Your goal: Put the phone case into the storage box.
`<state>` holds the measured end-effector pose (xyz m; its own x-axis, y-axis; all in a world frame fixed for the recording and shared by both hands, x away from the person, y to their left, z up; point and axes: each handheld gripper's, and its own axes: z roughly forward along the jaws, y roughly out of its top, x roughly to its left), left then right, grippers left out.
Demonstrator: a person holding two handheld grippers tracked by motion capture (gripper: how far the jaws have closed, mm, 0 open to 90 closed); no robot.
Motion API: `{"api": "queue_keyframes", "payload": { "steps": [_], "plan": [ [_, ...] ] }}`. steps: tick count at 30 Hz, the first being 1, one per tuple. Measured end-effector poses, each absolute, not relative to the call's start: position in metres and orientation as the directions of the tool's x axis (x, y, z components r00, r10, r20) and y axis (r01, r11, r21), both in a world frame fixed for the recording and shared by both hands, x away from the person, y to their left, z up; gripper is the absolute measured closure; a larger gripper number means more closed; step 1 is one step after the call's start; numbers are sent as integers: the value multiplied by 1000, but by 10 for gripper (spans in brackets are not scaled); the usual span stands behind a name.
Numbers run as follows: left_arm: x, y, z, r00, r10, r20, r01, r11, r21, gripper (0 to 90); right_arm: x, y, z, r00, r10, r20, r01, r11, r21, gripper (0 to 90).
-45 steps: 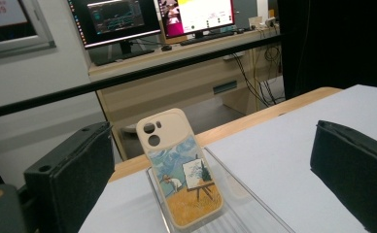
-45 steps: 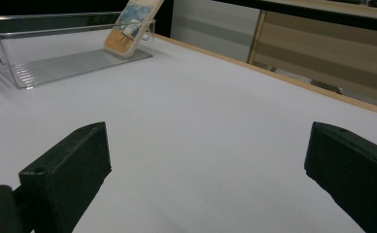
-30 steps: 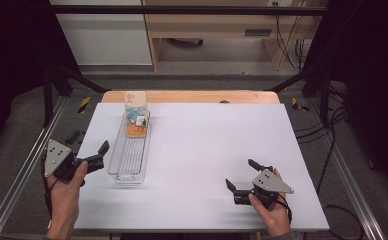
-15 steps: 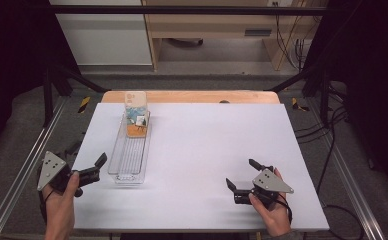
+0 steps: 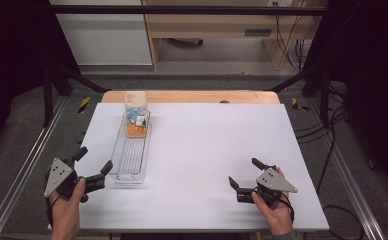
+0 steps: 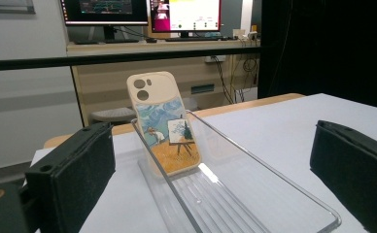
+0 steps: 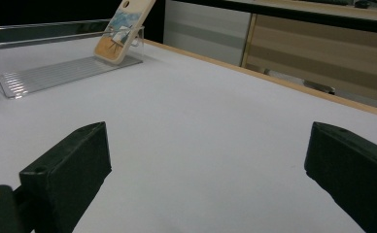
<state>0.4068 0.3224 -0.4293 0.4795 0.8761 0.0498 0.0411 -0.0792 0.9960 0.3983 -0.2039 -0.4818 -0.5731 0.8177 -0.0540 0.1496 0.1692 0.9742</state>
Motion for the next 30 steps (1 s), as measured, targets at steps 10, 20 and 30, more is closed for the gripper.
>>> {"api": "queue_keyframes", "payload": {
  "steps": [10,20,30],
  "plan": [
    [402,319,-438,494,866,73,33,-102,994,22,399,-208,-481,-566,823,-48,150,160,976,28],
    [402,313,-444,518,852,71,29,-101,995,21,399,-213,-481,-556,830,-43,150,151,977,28],
    [401,312,-450,519,852,70,36,-104,994,21,399,-221,-481,-543,839,-32,153,136,979,28]
  ]
}}
